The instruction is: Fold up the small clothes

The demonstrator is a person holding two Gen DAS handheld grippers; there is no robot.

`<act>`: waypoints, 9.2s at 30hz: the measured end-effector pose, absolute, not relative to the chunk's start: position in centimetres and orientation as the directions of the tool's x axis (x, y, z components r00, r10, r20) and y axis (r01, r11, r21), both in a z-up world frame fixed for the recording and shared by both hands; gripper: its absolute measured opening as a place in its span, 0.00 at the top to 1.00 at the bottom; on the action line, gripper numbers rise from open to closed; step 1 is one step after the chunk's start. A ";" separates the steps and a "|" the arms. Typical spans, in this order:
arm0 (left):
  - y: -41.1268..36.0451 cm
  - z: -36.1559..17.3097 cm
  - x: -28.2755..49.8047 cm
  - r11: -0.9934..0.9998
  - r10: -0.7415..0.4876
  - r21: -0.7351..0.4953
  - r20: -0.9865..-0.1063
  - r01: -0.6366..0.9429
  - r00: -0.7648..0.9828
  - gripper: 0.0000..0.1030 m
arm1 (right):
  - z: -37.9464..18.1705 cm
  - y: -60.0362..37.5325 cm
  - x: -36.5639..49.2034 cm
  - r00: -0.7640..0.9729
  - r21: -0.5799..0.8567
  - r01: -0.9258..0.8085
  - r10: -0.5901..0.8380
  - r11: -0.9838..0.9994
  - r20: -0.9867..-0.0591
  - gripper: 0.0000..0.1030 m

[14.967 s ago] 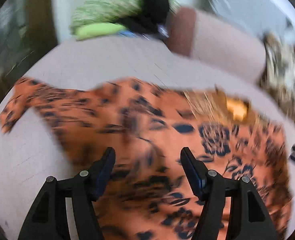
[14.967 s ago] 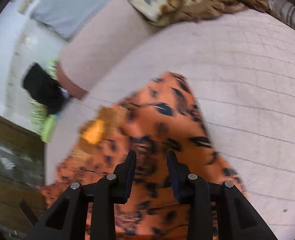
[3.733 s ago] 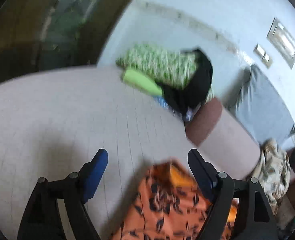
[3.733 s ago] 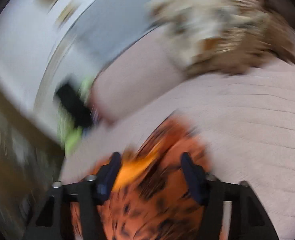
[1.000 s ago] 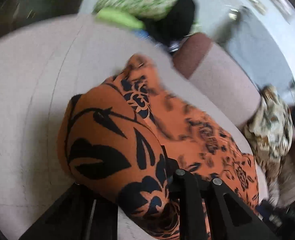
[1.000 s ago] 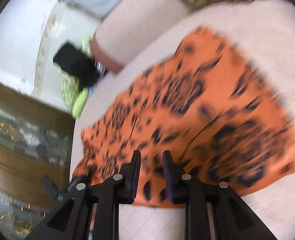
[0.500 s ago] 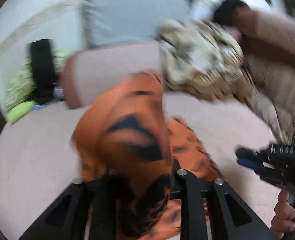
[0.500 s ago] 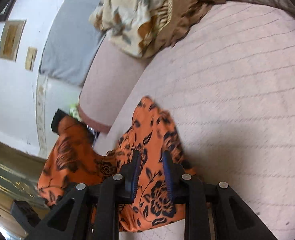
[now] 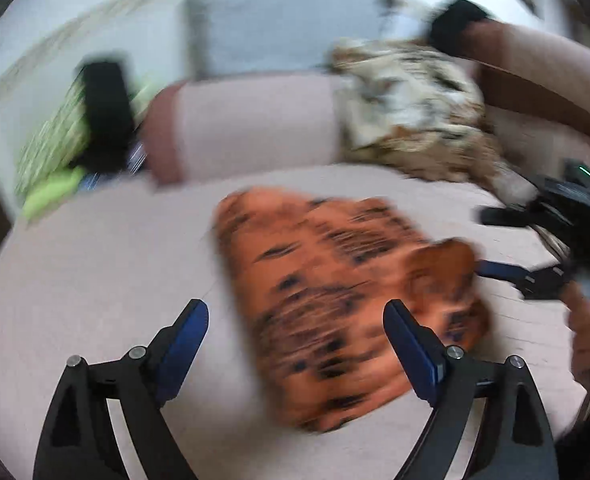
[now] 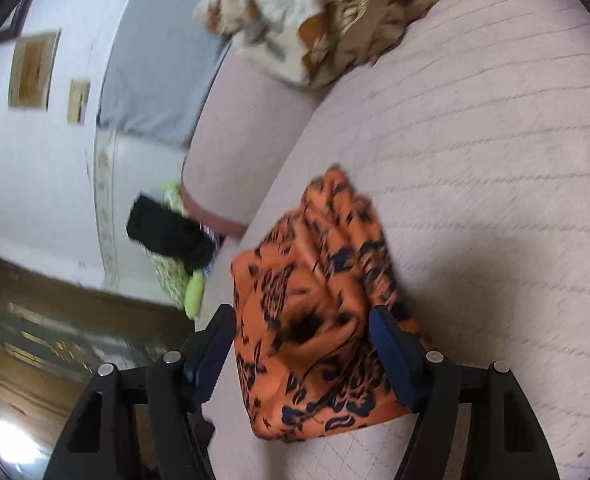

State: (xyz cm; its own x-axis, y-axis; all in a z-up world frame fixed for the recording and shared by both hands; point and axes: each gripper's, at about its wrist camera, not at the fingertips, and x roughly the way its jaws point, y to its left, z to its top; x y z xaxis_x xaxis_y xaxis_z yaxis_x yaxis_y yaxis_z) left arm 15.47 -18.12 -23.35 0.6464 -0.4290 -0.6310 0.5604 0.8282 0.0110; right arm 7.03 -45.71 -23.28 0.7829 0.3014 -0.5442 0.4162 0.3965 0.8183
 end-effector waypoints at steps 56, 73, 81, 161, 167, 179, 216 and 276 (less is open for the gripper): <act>-17.2 -28.6 18.0 0.829 -0.385 0.007 -0.719 0.560 0.579 0.07 | -18.9 -41.5 9.4 0.528 0.330 0.507 0.016 0.796 -0.849 0.75; -15.6 -28.8 21.1 0.862 -0.406 -0.115 -0.740 0.493 0.537 0.03 | -23.1 -42.1 9.8 0.468 0.255 0.535 -0.032 0.806 -0.883 0.75; -16.2 -28.2 20.8 0.884 -0.367 -0.084 -0.734 0.459 0.572 0.01 | -19.4 -42.9 11.0 0.556 0.307 0.514 -0.038 0.801 -0.831 0.73; -15.6 -28.1 21.8 0.899 -0.328 -0.070 -0.761 0.432 0.560 0.00 | -18.7 -39.1 16.6 0.601 0.419 0.379 0.125 0.825 -0.789 0.73; -15.2 -28.4 22.1 0.896 -0.344 -0.103 -0.775 0.431 0.530 0.00 | -19.6 -37.2 25.4 0.578 0.479 0.320 0.232 0.817 -0.782 0.73; -15.0 -28.5 22.6 0.890 -0.358 -0.122 -0.786 0.440 0.505 0.00 | -21.8 -39.7 28.1 0.586 0.439 0.399 0.145 0.805 -0.797 0.74; -14.1 -25.2 21.9 0.933 -0.247 0.047 -0.638 0.357 0.729 0.00 | -15.7 -43.9 6.1 0.738 0.504 0.442 0.019 0.742 -0.675 0.25; -19.0 -29.2 24.0 0.724 -0.592 -0.394 -0.775 0.566 0.219 0.00 | -26.9 -51.4 7.4 0.648 0.696 0.538 0.294 0.476 -0.703 0.25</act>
State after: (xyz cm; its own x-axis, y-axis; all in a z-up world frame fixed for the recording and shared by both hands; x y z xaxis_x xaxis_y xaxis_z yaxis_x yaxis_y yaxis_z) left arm 24.02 -19.04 -29.20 0.2191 -0.5925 -0.7752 0.5659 0.7244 -0.3937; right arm 7.40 -51.40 -26.85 0.6480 0.2943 -0.7025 0.5381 0.4760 0.6956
